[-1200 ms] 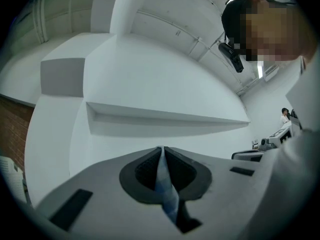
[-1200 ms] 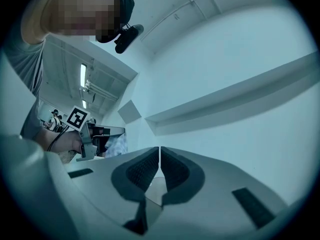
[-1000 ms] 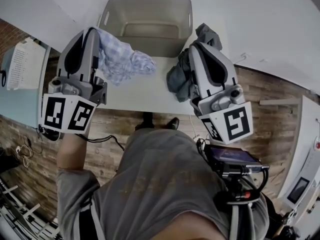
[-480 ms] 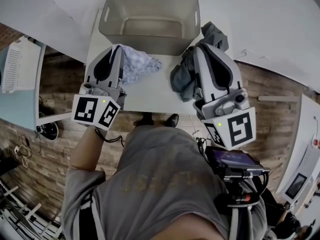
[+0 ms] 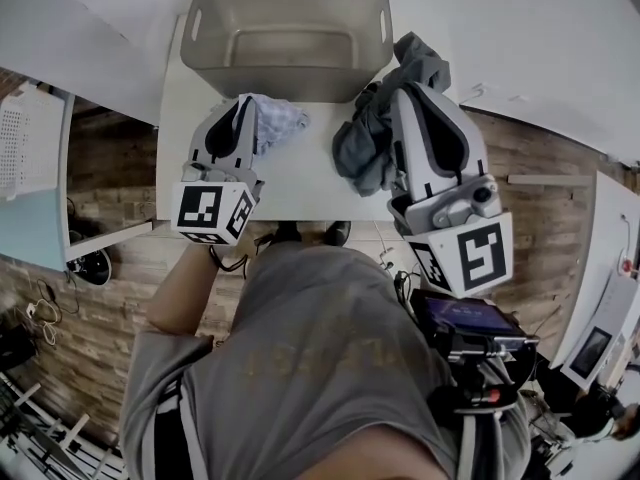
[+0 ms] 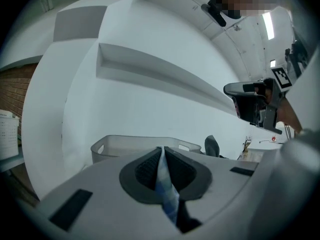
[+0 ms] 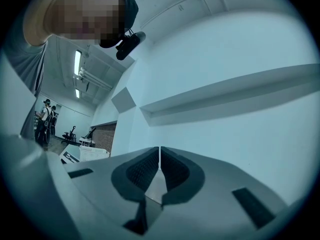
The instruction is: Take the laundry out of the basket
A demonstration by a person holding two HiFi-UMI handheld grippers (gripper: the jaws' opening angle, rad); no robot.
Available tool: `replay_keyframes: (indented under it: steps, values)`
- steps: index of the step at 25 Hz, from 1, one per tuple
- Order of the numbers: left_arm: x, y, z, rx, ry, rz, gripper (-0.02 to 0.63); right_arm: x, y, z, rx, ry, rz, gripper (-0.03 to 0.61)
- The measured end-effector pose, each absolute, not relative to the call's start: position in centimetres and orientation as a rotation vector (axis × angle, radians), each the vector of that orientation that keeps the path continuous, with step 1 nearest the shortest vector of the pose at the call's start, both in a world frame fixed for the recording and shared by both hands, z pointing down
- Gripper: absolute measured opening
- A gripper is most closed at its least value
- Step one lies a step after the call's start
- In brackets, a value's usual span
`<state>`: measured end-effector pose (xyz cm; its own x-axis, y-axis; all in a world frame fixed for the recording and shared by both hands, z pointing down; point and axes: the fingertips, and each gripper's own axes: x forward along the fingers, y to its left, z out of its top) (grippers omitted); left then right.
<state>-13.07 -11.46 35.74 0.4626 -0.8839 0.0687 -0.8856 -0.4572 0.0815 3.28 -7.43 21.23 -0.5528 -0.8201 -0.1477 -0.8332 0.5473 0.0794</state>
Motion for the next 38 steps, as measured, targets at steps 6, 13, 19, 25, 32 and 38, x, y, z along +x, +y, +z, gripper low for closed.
replay_keyframes:
  steps: [6,13,19,25,32,38]
  values:
    - [-12.6,-11.7,36.7,2.561,-1.566,0.025,0.013,3.7,-7.3,21.5,-1.451,2.671,0.211,0.015]
    - [-12.2,-11.1,36.8,2.585,-1.561,0.096,0.094,3.8,-7.1,21.6,-1.446,2.662,0.192,0.015]
    - [-12.1,-10.2,36.6,2.603,-1.556,0.176,0.161,3.7,-6.8,21.4,-1.427,2.648,0.188,0.015]
    - [-13.4,-9.2,35.7,2.565,-1.569,0.194,0.215,3.0,-6.6,20.9,-1.374,2.645,0.181,0.015]
    - [-14.7,-7.5,37.7,2.487,-1.541,0.249,0.23,1.3,-6.3,20.5,-1.291,2.673,0.163,0.015]
    - [-15.8,-5.6,38.8,2.434,-1.549,0.235,0.23,-0.1,-6.1,20.5,-1.24,2.704,0.158,0.015]
